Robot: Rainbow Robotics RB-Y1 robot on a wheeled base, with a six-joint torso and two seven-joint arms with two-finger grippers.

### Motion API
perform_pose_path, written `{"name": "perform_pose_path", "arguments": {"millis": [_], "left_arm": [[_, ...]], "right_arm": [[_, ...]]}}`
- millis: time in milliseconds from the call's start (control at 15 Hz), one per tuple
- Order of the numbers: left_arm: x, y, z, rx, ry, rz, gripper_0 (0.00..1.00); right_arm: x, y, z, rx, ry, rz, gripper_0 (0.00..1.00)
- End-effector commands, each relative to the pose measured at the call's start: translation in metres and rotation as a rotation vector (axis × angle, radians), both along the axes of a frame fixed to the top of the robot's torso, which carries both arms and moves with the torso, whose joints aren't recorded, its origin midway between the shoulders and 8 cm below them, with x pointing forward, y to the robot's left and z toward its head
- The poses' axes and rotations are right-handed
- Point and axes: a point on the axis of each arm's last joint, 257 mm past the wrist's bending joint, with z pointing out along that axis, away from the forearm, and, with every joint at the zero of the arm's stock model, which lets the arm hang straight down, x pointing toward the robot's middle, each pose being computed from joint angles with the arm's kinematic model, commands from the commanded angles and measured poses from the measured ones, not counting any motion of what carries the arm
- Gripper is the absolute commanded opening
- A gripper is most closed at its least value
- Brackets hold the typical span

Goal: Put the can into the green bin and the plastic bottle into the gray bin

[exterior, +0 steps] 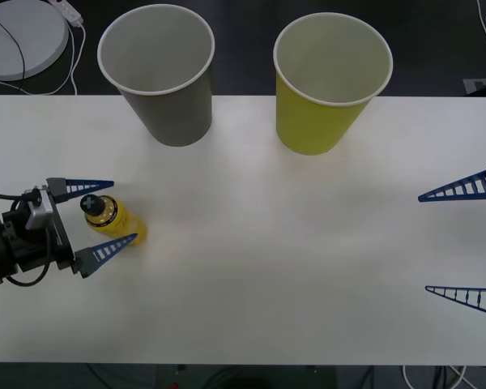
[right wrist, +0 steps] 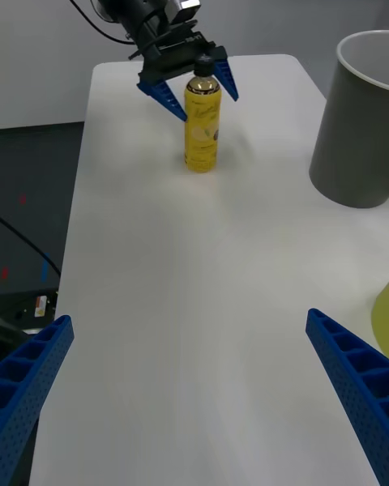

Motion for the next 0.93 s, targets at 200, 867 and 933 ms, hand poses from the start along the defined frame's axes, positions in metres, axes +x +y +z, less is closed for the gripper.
{"name": "perform_pose_path", "arguments": {"millis": [200, 867, 933], "left_arm": [[0.0066, -0.0015, -0.0006, 0.011, 0.002, 0.010, 1.00], [0.0040, -0.0032, -0.0051, 0.027, 0.009, -0.003, 0.00], [0.0043, -0.0022, -0.0046, 0.028, 0.009, -0.001, 0.00]], "right_arm": [[0.0000, 0.0000, 0.0000, 0.000, 0.000, 0.000, 1.00], [0.0000, 0.0000, 0.0000, 0.000, 0.000, 0.000, 1.00], [0.0000, 0.0000, 0.0000, 0.000, 0.000, 0.000, 1.00]]}}
